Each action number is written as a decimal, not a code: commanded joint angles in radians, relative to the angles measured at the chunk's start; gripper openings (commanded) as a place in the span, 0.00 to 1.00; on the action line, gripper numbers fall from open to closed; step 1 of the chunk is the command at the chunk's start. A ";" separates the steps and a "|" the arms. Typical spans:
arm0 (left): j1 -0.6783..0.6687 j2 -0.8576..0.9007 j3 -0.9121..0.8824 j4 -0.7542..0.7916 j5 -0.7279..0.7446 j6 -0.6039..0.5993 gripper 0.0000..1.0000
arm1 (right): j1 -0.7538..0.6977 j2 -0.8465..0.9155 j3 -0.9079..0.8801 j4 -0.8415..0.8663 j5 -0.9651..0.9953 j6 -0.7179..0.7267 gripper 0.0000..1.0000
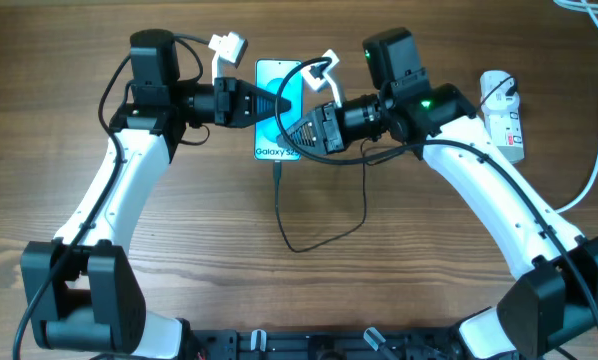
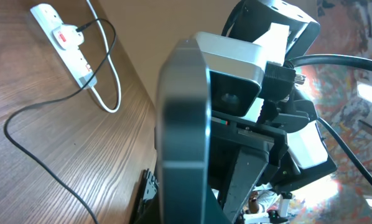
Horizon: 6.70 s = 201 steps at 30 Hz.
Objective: Plug charger to phone and switch on socket
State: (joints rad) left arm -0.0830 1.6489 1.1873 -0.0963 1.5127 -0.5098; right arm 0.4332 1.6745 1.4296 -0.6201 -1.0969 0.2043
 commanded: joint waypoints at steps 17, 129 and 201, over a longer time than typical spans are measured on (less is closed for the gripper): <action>0.087 -0.028 0.000 0.018 -0.231 0.008 1.00 | 0.008 0.005 0.015 0.021 0.060 0.090 0.04; 0.332 -0.028 0.000 -0.145 -0.281 0.002 1.00 | -0.407 0.279 0.246 -0.568 1.206 0.112 1.00; 0.332 -0.028 0.000 -0.145 -0.281 0.002 1.00 | -0.970 0.285 -0.204 0.282 0.976 0.013 1.00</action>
State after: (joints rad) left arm 0.2462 1.6268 1.1873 -0.2436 1.2274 -0.5106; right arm -0.5617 1.9591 1.2583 -0.3714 -0.0845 0.2852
